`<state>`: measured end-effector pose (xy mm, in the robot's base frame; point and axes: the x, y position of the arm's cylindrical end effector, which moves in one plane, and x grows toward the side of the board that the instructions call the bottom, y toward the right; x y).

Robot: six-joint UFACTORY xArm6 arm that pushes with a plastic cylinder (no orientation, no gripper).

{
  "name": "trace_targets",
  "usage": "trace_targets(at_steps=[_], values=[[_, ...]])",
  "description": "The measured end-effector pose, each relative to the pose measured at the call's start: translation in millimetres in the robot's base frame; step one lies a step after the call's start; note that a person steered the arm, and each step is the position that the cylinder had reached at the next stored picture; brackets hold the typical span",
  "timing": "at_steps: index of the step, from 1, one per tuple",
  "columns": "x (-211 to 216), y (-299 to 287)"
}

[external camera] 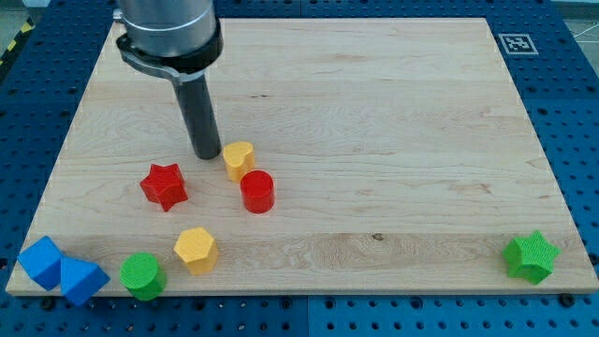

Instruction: Move the red star closer to the yellow hexagon

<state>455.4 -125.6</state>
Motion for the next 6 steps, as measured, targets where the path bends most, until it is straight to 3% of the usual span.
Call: trace_targets(at_steps=[2,4,6], values=[[39.2,-53.1],[86.1,-46.6],[99.3,-45.0]])
